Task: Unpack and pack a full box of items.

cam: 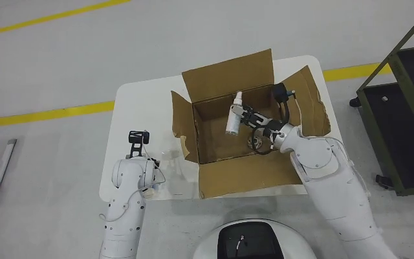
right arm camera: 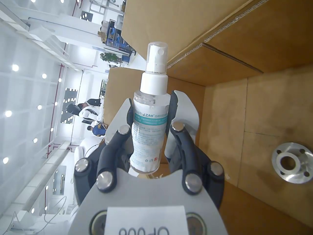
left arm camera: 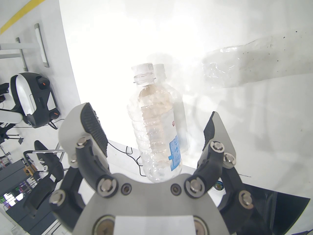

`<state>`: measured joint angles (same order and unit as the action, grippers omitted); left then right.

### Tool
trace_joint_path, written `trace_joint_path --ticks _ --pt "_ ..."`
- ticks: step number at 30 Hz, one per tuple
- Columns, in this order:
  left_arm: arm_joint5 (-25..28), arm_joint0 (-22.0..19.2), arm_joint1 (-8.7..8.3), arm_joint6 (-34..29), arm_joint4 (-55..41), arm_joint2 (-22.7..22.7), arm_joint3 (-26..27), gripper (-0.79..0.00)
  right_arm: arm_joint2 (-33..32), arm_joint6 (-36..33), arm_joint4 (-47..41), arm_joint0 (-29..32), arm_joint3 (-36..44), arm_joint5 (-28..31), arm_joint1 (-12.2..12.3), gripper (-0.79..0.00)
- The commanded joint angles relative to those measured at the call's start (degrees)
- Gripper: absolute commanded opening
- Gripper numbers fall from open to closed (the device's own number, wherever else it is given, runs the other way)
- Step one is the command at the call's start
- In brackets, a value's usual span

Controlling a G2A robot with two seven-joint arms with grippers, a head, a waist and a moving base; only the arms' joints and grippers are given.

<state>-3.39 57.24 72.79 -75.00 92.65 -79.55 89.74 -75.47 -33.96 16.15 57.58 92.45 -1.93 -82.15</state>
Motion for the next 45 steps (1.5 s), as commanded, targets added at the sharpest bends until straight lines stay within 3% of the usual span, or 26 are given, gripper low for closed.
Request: trace_joint_path --ticks 1,6,11,20,27,32,45 --pt "0.0 0.0 0.0 0.0 0.0 0.0 0.0 0.0 -1.04 0.58 1.2 0.16 2.19 1.42 0.3 -0.785" --pt "0.0 0.0 0.0 0.0 0.0 0.0 0.0 0.0 -6.92 1.65 3.19 1.59 10.86 3.43 1.37 -0.785" --pt "0.0 0.0 0.0 0.0 0.0 0.0 0.0 0.0 -15.08 0.34 7.25 5.06 20.53 1.18 2.7 -0.785" --pt "0.0 0.0 0.0 0.0 0.0 0.0 0.0 0.0 -28.53 -8.14 14.16 13.78 32.41 -2.74 4.8 -0.785" --pt "0.0 0.0 0.0 0.0 0.0 0.0 0.0 0.0 -36.13 -19.28 16.51 20.06 35.54 -5.48 6.19 -0.785" --pt "0.0 0.0 0.0 0.0 0.0 0.0 0.0 0.0 -40.14 -23.24 17.71 23.4 36.4 -7.55 6.89 -0.785" --pt "0.0 0.0 0.0 0.0 0.0 0.0 0.0 0.0 -36.54 -30.67 24.81 27.14 29.14 -6.94 8.56 -0.785"
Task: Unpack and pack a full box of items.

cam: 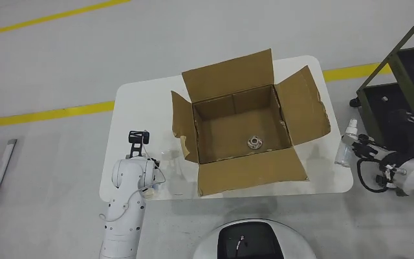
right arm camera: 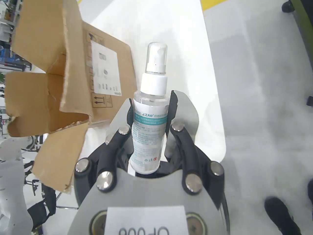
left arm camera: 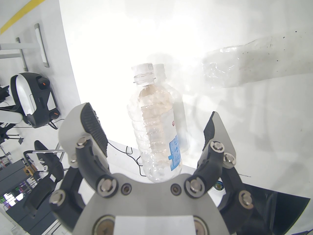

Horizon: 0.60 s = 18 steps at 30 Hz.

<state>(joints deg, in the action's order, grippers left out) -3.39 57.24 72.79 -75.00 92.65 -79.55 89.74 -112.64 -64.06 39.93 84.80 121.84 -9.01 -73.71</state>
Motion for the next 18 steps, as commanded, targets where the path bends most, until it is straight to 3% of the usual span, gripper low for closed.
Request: trace_joint_path --ticks 1,18 --pt "0.0 0.0 0.0 0.0 0.0 0.0 0.0 0.0 1.67 -1.29 1.94 -0.22 -0.66 0.43 0.25 -0.785" --pt "0.0 0.0 0.0 0.0 0.0 0.0 0.0 0.0 16.45 -4.3 20.06 -4.38 -7.66 1.22 1.63 -0.785"
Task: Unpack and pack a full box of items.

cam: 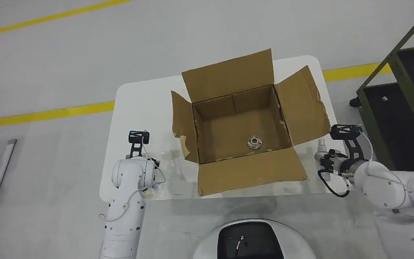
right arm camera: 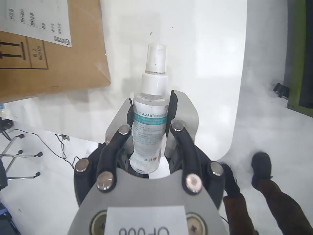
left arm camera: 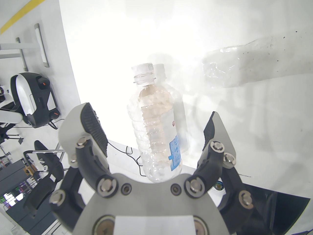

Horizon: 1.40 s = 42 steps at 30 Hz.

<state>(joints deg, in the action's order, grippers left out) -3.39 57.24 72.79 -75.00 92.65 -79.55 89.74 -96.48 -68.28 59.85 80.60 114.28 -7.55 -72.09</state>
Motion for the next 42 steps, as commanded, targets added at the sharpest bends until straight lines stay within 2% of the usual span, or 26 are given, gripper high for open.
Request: trace_joint_path --ticks 1,21,23,24,25,26,29,30,32,35,36,37,42 --pt "0.0 0.0 0.0 0.0 0.0 0.0 0.0 0.0 0.69 -0.18 0.87 -0.3 -0.7 -0.1 0.09 -0.785" --pt "0.0 0.0 0.0 0.0 0.0 0.0 0.0 0.0 4.54 -0.5 4.53 -3.68 -7.95 2.62 0.94 -0.785" --pt "0.0 0.0 0.0 0.0 0.0 0.0 0.0 0.0 5.06 -0.57 4.83 -4.23 -8.55 2.62 0.99 -0.73" --pt "0.0 0.0 0.0 0.0 0.0 0.0 0.0 0.0 5.28 -0.58 4.85 -4.49 -8.84 2.61 1.0 -0.579" --pt "0.0 0.0 0.0 0.0 0.0 0.0 0.0 0.0 5.41 -0.6 4.82 -4.78 -9.2 2.53 1.02 -0.517" --pt "0.0 0.0 0.0 0.0 0.0 0.0 0.0 0.0 5.53 -0.65 4.77 -5.04 -9.46 2.58 1.05 -0.468" --pt "0.0 0.0 0.0 0.0 0.0 0.0 0.0 0.0 5.89 -0.99 4.65 -5.73 -9.79 2.53 1.13 -0.394" --pt "0.0 0.0 0.0 0.0 0.0 0.0 0.0 0.0 5.9 -1.08 4.62 -5.87 -9.93 2.57 1.17 -0.336" --pt "0.0 0.0 0.0 0.0 0.0 0.0 0.0 0.0 5.83 -1.19 4.62 -6.1 -10.12 2.68 1.26 -0.126" --pt "0.0 0.0 0.0 0.0 0.0 0.0 0.0 0.0 5.44 -1.53 4.17 -6.45 -9.49 2.49 1.39 -0.089" --pt "0.0 0.0 0.0 0.0 0.0 0.0 0.0 0.0 5.19 -1.64 3.76 -6.51 -8.95 2.33 1.43 -0.018" --pt "0.0 0.0 0.0 0.0 0.0 0.0 0.0 0.0 4.92 -1.84 3.43 -6.54 -8.24 1.92 1.46 0.0" --pt "0.0 0.0 0.0 0.0 0.0 0.0 0.0 0.0 1.16 -3.32 2.33 -6.08 -2.74 -0.55 1.86 0.0"
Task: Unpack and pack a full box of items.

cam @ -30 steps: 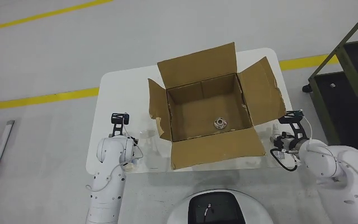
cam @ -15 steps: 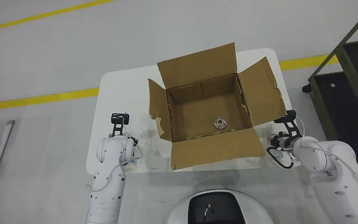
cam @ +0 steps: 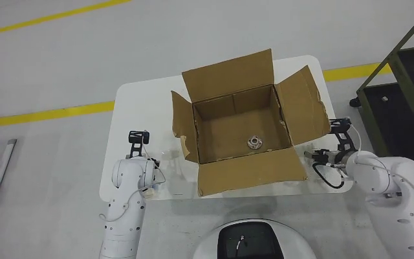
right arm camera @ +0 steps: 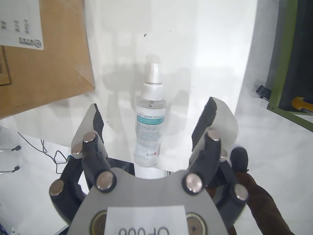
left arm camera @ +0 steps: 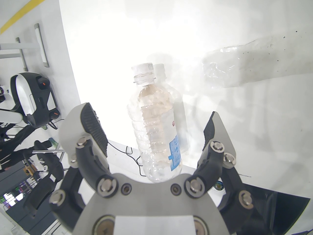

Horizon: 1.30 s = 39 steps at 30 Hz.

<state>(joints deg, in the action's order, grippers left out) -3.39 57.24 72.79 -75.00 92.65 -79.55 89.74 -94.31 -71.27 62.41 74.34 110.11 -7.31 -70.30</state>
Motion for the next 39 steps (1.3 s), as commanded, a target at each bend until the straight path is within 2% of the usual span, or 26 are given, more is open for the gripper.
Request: trace_joint_path --ticks 1,3,4,5,6,7,9,15,18,21,27,31,35,39 --pt "0.0 0.0 0.0 0.0 0.0 0.0 0.0 0.0 -1.92 -0.25 -0.31 0.24 2.45 -1.48 0.13 0.0" --pt "0.0 0.0 0.0 0.0 0.0 0.0 0.0 0.0 -4.45 -0.13 -0.15 0.74 5.4 -3.36 0.3 0.0" --pt "0.0 0.0 0.0 0.0 0.0 0.0 0.0 0.0 -6.11 0.42 -0.26 0.97 6.71 -4.34 0.38 -0.068" --pt "0.0 0.0 0.0 0.0 0.0 0.0 0.0 0.0 -7.78 1.31 -0.7 1.25 7.9 -5.15 0.43 -0.28" --pt "0.0 0.0 0.0 0.0 0.0 0.0 0.0 0.0 -9.49 2.63 -1.55 1.21 9.41 -5.73 0.47 -0.376" --pt "0.0 0.0 0.0 0.0 0.0 0.0 0.0 0.0 -10.96 4.04 -2.18 1.33 10.39 -5.77 0.52 -0.434" --pt "0.0 0.0 0.0 0.0 0.0 0.0 0.0 0.0 -13.38 7.97 -2.37 1.35 12.26 -5.61 0.62 -0.785" --pt "0.0 0.0 0.0 0.0 0.0 0.0 0.0 0.0 -12.74 19.55 -11.13 -0.22 16.65 -6.38 0.12 -0.785" --pt "0.0 0.0 0.0 0.0 0.0 0.0 0.0 0.0 -7.66 22.48 -13.94 -2.56 17.39 -4.22 -0.02 -0.785" --pt "0.0 0.0 0.0 0.0 0.0 0.0 0.0 0.0 -0.13 21.92 -14.79 -6.41 15.88 -1.92 -0.09 -0.785" --pt "0.0 0.0 0.0 0.0 0.0 0.0 0.0 0.0 15.36 19.82 -10.78 -14.94 7.53 -1.04 -0.72 -0.785" --pt "0.0 0.0 0.0 0.0 0.0 0.0 0.0 0.0 23.86 17.57 -3.98 -20.37 -1.34 -1.56 -1.34 -0.785" --pt "0.0 0.0 0.0 0.0 0.0 0.0 0.0 0.0 29.25 17.86 -2.34 -23.86 -10.03 -1.74 -2.2 -0.785" --pt "0.0 0.0 0.0 0.0 0.0 0.0 0.0 0.0 30.72 18.99 -2.91 -25.28 -16.26 -0.54 -2.62 -0.785"
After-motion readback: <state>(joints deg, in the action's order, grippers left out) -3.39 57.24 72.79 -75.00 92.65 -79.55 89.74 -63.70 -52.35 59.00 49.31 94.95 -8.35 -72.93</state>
